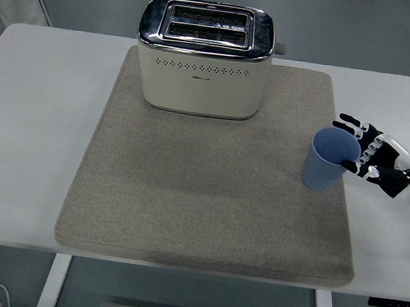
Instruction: Put the water cup in front of the bread machine
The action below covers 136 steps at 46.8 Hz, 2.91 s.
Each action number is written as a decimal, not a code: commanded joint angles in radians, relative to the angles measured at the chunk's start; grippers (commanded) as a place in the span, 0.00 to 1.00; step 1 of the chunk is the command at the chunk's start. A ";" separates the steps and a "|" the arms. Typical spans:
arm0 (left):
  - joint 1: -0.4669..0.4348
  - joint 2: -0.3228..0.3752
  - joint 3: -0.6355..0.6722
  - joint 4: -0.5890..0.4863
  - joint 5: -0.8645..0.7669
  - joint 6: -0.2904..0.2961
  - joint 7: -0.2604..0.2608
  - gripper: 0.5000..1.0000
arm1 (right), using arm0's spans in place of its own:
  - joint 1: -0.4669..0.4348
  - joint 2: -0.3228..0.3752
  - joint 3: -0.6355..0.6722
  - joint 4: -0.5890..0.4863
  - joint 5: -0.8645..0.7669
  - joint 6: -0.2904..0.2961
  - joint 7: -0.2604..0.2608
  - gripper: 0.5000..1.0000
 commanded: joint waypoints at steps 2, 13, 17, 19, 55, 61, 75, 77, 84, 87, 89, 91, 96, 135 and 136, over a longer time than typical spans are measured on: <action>0.000 0.000 0.000 0.000 0.000 0.000 0.000 1.00 | -0.001 0.000 0.001 -0.001 -0.013 -0.001 0.000 0.86; 0.000 0.000 0.000 0.000 0.000 0.000 0.000 1.00 | -0.006 0.020 0.001 0.000 -0.048 -0.053 0.000 0.86; 0.000 0.000 0.000 0.000 0.000 0.000 0.000 1.00 | -0.007 0.025 0.001 0.000 -0.056 -0.061 0.000 0.86; 0.000 0.000 0.000 0.000 0.000 0.000 0.000 1.00 | -0.007 0.027 0.001 0.000 -0.056 -0.061 0.000 0.86; 0.000 0.000 0.000 0.000 0.000 0.000 0.000 1.00 | -0.004 0.060 0.001 -0.001 -0.080 -0.122 0.000 0.85; 0.000 0.000 0.000 0.000 0.000 0.000 0.000 1.00 | -0.004 0.060 -0.001 -0.001 -0.080 -0.132 0.000 0.84; 0.000 0.000 0.000 0.000 0.000 0.000 0.000 1.00 | -0.004 0.082 0.001 -0.001 -0.111 -0.149 0.000 0.54; 0.000 0.000 0.000 0.000 0.000 0.000 0.000 1.00 | -0.004 0.085 0.001 -0.001 -0.117 -0.150 0.000 0.51; 0.000 0.000 0.000 0.000 0.000 0.000 0.000 1.00 | -0.004 0.086 0.007 0.000 -0.120 -0.150 0.000 0.37; 0.000 0.000 0.000 0.000 0.000 0.000 0.000 1.00 | -0.004 0.086 0.016 -0.001 -0.120 -0.150 0.000 0.35; 0.000 0.000 0.000 0.000 0.000 0.000 0.000 1.00 | -0.003 0.086 0.021 -0.001 -0.120 -0.150 0.000 0.34; 0.000 0.000 0.000 0.000 0.000 0.000 0.000 1.00 | 0.000 0.086 0.021 -0.001 -0.119 -0.150 0.000 0.34; 0.000 0.000 0.000 0.000 0.000 0.000 0.000 1.00 | 0.008 0.085 0.027 0.000 -0.116 -0.149 0.000 0.34; 0.000 0.000 0.000 0.000 0.000 0.000 0.000 1.00 | 0.137 0.293 0.016 -0.004 -0.178 -0.152 -0.039 0.36; 0.000 0.000 0.000 0.000 0.000 0.000 0.000 1.00 | 0.137 0.303 0.016 -0.004 -0.180 -0.153 -0.046 0.36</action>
